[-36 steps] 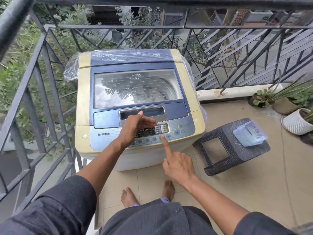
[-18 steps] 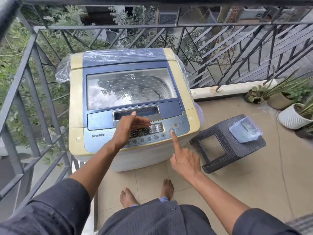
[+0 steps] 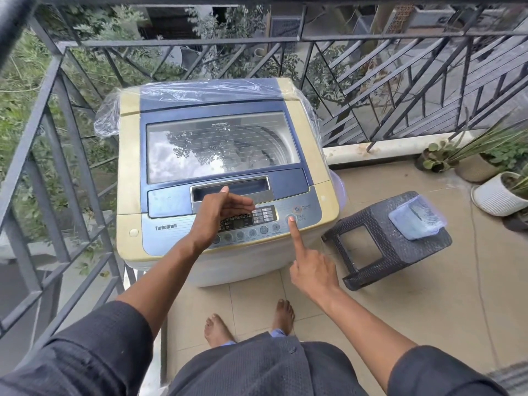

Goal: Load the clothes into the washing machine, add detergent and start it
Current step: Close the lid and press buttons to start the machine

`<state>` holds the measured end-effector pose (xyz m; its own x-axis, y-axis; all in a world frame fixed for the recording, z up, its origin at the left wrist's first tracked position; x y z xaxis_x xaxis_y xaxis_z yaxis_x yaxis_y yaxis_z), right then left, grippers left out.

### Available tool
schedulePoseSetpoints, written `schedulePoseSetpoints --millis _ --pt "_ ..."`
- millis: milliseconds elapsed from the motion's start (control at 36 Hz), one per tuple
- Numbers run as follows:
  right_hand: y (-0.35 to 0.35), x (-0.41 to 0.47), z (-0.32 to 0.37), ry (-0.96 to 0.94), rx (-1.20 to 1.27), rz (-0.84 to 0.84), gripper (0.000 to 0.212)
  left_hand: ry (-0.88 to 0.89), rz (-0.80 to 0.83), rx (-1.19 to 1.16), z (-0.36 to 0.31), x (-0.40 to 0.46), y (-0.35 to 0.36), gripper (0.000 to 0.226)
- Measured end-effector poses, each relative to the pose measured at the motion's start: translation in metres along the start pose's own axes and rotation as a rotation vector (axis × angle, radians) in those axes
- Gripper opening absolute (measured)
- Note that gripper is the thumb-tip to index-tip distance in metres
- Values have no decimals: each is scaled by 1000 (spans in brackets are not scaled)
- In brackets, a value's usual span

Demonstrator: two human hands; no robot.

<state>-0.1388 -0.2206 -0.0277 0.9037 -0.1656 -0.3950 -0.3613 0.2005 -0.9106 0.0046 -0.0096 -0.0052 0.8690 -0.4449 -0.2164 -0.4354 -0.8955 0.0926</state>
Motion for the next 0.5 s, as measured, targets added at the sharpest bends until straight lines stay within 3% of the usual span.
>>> schedulePoseSetpoints --millis 500 --pt "-11 1 -4 35 -3 -4 107 18 7 -14 -4 -2 3 68"
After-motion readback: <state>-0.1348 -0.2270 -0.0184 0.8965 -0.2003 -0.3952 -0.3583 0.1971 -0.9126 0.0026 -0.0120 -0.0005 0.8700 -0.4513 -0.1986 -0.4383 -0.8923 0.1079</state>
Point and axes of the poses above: each hand's wrist, its own x-axis towards the middle knuckle, its own y-axis out of the palm, z = x × y, the point moved 1 cm from there along x, towards the middle knuckle, and after that the axes turned 5 degrees about z, right-handed, at the moved point
